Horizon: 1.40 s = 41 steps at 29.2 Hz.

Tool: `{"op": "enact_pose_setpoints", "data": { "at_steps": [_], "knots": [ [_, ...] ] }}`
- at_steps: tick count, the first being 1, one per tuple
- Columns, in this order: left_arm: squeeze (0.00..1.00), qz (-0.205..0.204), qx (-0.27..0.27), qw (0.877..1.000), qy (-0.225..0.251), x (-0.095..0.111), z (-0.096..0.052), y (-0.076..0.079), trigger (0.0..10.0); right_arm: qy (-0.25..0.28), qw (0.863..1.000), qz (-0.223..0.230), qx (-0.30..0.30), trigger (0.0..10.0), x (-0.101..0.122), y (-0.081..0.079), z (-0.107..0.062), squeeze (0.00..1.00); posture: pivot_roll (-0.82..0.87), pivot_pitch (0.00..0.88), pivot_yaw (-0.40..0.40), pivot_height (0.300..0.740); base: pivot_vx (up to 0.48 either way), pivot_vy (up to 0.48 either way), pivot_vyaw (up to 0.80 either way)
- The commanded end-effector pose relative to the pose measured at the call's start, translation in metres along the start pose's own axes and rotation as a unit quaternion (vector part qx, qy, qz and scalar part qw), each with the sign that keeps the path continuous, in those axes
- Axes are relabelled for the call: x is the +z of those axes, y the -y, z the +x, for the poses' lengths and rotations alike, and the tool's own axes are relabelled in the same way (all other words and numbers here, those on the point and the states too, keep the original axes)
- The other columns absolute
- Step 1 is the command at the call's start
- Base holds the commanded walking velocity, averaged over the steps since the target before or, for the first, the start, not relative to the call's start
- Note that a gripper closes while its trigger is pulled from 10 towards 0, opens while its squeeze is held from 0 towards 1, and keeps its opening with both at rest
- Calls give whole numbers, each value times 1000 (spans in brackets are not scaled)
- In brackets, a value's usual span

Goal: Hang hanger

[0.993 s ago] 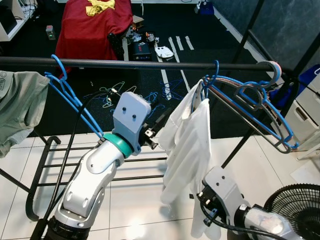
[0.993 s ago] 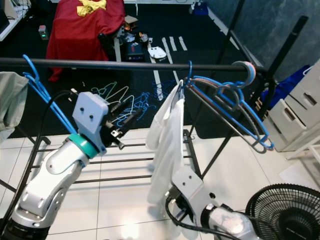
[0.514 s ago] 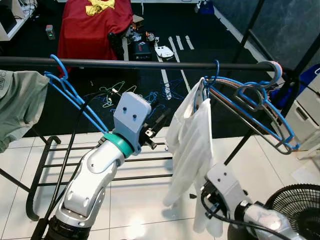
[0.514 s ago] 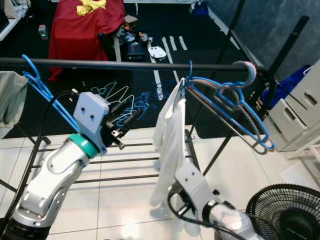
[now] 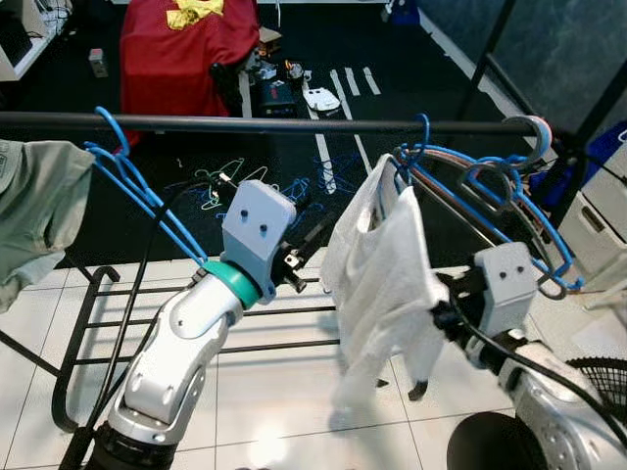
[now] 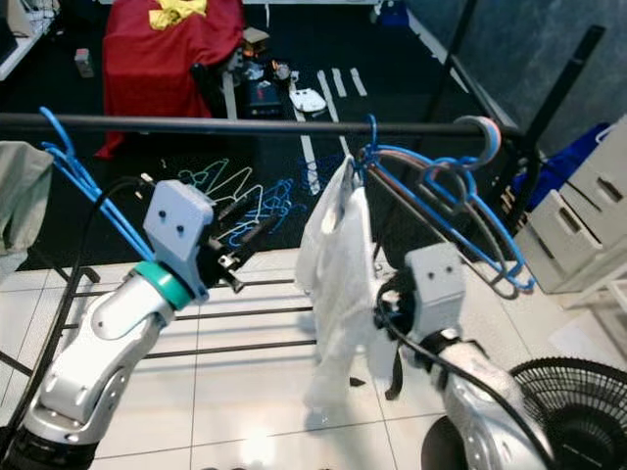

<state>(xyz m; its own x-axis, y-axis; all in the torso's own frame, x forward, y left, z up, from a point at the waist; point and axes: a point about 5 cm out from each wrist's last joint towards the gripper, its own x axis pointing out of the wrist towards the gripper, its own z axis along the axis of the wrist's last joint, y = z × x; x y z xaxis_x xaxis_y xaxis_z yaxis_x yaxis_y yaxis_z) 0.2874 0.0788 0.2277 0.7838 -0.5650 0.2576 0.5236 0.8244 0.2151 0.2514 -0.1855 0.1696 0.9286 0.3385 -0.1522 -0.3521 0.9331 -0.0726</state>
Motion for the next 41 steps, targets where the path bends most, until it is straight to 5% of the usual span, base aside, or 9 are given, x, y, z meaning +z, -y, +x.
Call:
{"op": "enact_pose_setpoints", "data": {
  "at_steps": [1, 10, 11, 14, 21, 22, 23, 34, 41],
  "knots": [
    [0, 3, -5, 1000, -9, -4, 0, 2, 10000, -16, 1000, 8, 14, 10000, -5, -7, -7, 0, -94, 110, 82, 740, 0, 0, 0],
    [0, 0, -6, 1000, -11, -6, -2, 3, 10000, -39, 998, 36, -31, 10000, -29, -29, -26, 0, -100, 118, 82, 740, 0, 0, 0],
    [0, -1, -7, 1000, -12, -6, -2, 3, 10000, -33, 996, 45, -62, 10000, -34, -29, -29, 1000, -109, 118, 89, 740, 0, 0, 0],
    [0, -2, -11, 1000, -11, -7, 1, 5, 10000, -2, 991, 65, -118, 10000, -36, -22, -29, 1000, -111, 112, 91, 740, 0, 0, 0],
    [0, -2, -11, 1000, -10, -7, 2, 5, 10000, 30, 990, 73, -114, 10000, -29, -23, -26, 1000, -111, 107, 88, 740, 0, 0, 0],
    [0, -2, -11, 1000, -9, -7, 2, 5, 10000, 26, 991, 74, -108, 10000, -32, -28, -27, 737, -109, 103, 84, 740, 0, 0, 0],
    [0, -2, -10, 1000, -10, -7, 2, 5, 10000, 16, 993, 72, -94, 10000, -39, -35, -30, 0, -107, 103, 81, 740, 0, 0, 0],
    [0, -2, -7, 1000, -13, -12, 0, 7, 10000, 2, 999, -14, -28, 10000, -56, -61, -58, 0, -118, 94, 59, 740, 0, 0, 0],
    [0, 1, -3, 1000, -20, -17, 1, 6, 10000, -7, 998, -60, 14, 10000, -59, -69, -45, 0, -123, 84, 63, 740, 0, 0, 0]
  ]
}}
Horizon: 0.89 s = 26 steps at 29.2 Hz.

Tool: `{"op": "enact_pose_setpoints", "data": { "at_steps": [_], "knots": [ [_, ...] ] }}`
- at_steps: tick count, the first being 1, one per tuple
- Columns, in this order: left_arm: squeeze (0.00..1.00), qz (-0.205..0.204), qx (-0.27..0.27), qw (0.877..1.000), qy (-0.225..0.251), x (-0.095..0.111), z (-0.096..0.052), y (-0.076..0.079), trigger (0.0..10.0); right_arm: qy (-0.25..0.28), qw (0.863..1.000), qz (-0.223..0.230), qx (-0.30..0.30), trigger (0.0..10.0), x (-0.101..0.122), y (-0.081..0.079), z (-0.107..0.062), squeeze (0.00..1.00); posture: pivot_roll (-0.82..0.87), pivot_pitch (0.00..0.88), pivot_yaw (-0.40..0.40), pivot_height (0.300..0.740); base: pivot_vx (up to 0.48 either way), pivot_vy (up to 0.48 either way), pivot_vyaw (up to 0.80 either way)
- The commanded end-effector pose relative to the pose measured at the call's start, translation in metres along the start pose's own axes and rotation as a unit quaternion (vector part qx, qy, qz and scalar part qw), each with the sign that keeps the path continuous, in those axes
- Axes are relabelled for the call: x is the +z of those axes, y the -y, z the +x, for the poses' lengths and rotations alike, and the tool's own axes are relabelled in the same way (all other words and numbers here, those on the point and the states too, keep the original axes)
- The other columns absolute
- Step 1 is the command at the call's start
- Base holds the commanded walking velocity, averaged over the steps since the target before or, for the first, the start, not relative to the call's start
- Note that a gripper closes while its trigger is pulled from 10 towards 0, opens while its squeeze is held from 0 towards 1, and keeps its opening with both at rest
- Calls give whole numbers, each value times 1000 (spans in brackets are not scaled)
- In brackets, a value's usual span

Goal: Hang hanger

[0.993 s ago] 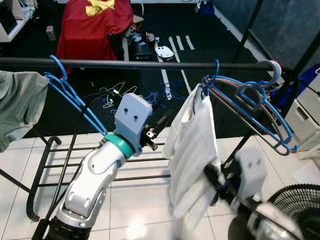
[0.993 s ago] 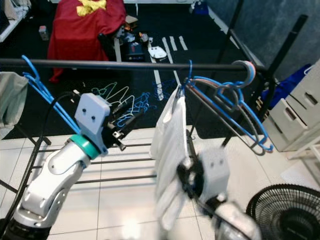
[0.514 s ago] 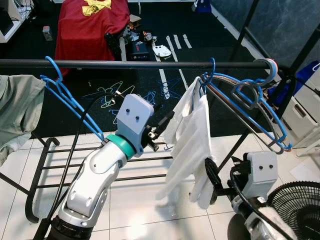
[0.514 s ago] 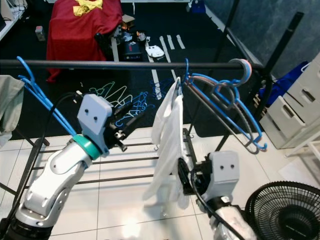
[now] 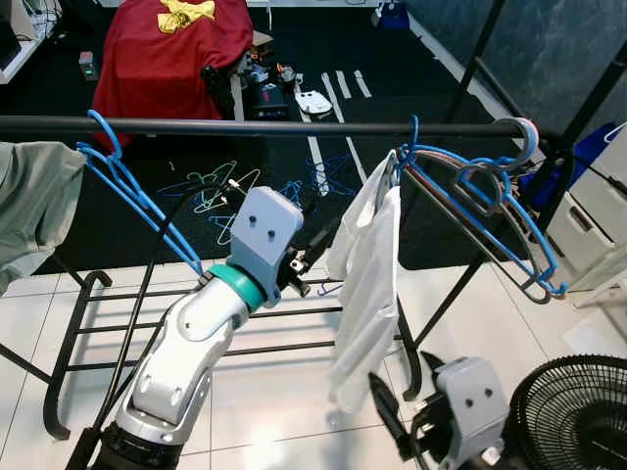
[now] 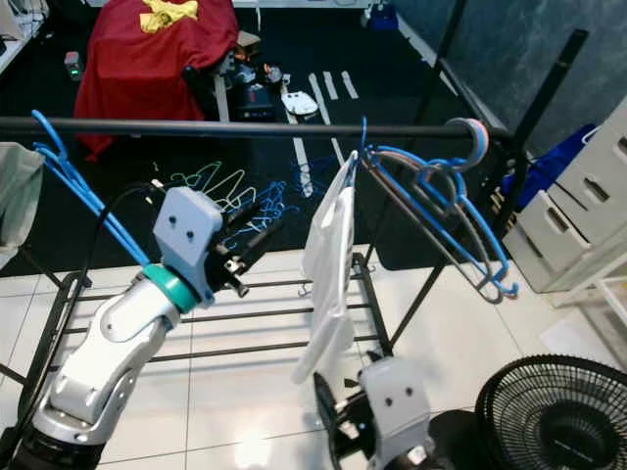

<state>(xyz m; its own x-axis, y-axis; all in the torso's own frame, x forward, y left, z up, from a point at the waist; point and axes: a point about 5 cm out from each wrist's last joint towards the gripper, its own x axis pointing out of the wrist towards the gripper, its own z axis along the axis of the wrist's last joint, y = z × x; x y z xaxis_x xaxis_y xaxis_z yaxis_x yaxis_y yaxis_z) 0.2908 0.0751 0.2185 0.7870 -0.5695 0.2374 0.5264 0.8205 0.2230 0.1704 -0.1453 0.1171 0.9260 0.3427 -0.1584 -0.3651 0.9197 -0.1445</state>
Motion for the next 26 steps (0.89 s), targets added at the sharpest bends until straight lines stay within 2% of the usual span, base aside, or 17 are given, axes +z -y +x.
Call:
{"op": "enact_pose_setpoints", "data": {
  "at_steps": [1, 2, 3, 5, 6, 7, 8, 10, 11, 13, 14, 15, 17, 21, 26],
  "knots": [
    [0, -2, 0, 1000, -10, -7, -1, 3, 10000, -4, 1000, -23, 11, 10000, -3, 0, 8, 0, -123, 84, 63, 740, 0, 0, 0],
    [0, -2, 0, 1000, -10, -7, -1, 3, 10000, -4, 1000, -23, 11, 10000, -3, 0, 8, 0, -123, 84, 63, 740, 0, 0, 0],
    [0, 6, 2, 1000, -15, -11, -2, 2, 10000, 0, 999, -29, 14, 10000, -2, 6, 23, 0, -121, 86, 66, 740, 0, 0, 0],
    [0, 6, 2, 1000, -15, -11, -2, 2, 10000, 0, 999, -29, 14, 10000, -2, 6, 23, 0, -121, 86, 66, 740, 0, 0, 0],
    [0, 8, 24, 999, -33, -20, -9, -5, 10000, 20, 999, -29, -10, 10000, 4, 17, 50, 0, -119, 79, 65, 740, 0, 0, 0],
    [0, 8, 24, 999, -33, -20, -9, -5, 10000, 20, 999, -29, -10, 10000, 4, 17, 50, 0, -119, 79, 65, 740, 0, 0, 0],
    [0, 4, 58, 997, -60, -29, -18, -15, 10000, 44, 998, -8, -33, 10000, 15, 23, 76, 0, -100, 74, 47, 740, 0, 0, 0],
    [0, 4, 58, 997, -60, -29, -18, -15, 10000, 44, 998, -8, -33, 10000, 15, 23, 76, 0, -100, 74, 47, 740, 0, 0, 0],
    [0, 4, 93, 992, -81, -36, -28, -25, 10000, 62, 997, 17, -45, 10000, 24, 24, 95, 0, -85, 65, 30, 740, 0, 0, 0],
    [0, 4, 93, 992, -81, -36, -28, -25, 10000, 62, 997, 17, -45, 10000, 24, 24, 95, 0, -85, 65, 30, 740, 0, 0, 0],
    [0, 5, 122, 988, -92, -38, -37, -31, 10000, 74, 996, 26, -48, 10000, 31, 21, 107, 0, -63, 56, 6, 740, 0, 0, 0],
    [0, 13, 147, 985, -95, -37, -45, -36, 10000, 81, 995, 29, -43, 10000, 34, 18, 112, 0, -52, 53, -6, 740, 0, 0, 0],
    [0, 13, 147, 985, -95, -37, -45, -36, 10000, 81, 995, 29, -43, 10000, 34, 18, 112, 0, -52, 53, -6, 740, 0, 0, 0],
    [0, 14, 182, 979, -96, -35, -56, -40, 10000, 106, 993, 15, -46, 10000, 43, 16, 107, 0, -55, 48, -13, 740, 0, 0, 0],
    [0, 18, 170, 981, -91, -35, -54, -37, 10000, 105, 993, 15, -46, 10000, 43, 15, 99, 0, -76, 51, 0, 740, 0, 0, 0]
  ]
}}
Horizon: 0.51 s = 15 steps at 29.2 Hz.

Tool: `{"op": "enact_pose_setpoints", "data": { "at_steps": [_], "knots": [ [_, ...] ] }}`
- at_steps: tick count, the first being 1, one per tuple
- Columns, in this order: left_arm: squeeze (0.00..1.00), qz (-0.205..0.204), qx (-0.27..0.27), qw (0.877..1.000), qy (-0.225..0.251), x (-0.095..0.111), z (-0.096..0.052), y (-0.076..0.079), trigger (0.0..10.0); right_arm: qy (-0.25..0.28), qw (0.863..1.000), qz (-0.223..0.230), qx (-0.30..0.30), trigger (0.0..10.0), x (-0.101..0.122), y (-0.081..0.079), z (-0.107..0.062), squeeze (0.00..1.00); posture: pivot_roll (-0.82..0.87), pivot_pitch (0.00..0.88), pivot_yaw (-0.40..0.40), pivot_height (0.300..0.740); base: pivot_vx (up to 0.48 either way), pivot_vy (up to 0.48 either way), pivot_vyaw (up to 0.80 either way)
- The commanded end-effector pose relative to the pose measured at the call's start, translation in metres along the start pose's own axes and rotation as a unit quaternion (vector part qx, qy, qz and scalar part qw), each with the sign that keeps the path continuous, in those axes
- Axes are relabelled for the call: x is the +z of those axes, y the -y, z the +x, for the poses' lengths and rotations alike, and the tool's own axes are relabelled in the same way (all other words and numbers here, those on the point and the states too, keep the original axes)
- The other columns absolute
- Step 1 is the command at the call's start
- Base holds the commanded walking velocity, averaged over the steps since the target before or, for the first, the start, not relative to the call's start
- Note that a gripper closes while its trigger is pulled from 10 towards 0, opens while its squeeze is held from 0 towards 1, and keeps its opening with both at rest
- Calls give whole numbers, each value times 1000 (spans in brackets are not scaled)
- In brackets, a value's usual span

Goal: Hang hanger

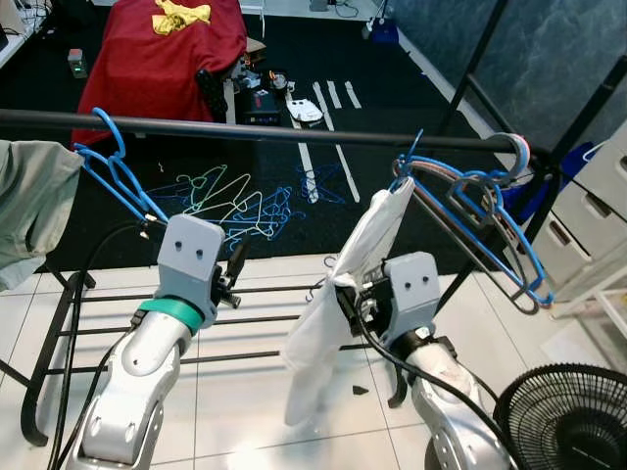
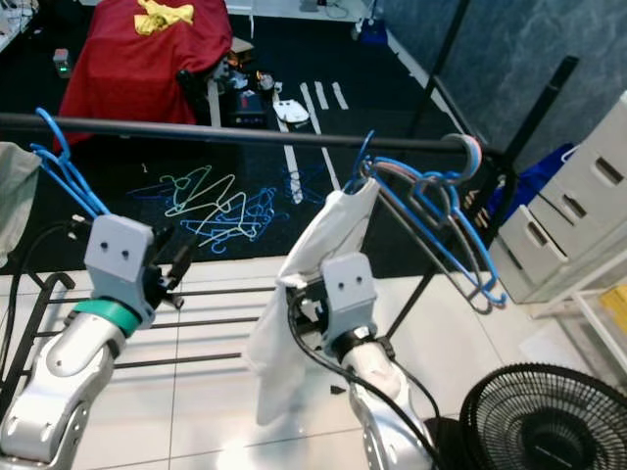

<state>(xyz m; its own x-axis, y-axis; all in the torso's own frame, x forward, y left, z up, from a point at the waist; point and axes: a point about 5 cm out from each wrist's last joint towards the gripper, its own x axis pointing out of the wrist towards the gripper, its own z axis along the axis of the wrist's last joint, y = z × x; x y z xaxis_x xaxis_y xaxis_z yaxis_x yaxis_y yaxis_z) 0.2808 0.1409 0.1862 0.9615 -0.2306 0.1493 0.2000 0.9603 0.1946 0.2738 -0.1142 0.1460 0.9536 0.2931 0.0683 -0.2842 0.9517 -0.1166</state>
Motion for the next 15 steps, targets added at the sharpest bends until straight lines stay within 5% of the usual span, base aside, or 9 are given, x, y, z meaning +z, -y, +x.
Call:
{"op": "enact_pose_setpoints", "data": {
  "at_steps": [1, 8, 15],
  "knots": [
    [0, 1, -18, 1000, -3, -4, 1, 7, 10000, -10, 1000, 2, 1, 10000, -3, 0, -7, 0, -85, 52, 5, 740, 0, 0, 0],
    [0, -2, -46, 999, 4, -3, 6, 17, 10000, -29, 1000, 7, 0, 10000, -12, -3, -28, 0, -104, 60, 20, 740, 0, 0, 0],
    [0, -7, -36, 999, -2, -4, 4, 18, 10000, -34, 999, 12, -9, 10000, -17, -2, -30, 0, -91, 64, 23, 740, 0, 0, 0]
  ]
}}
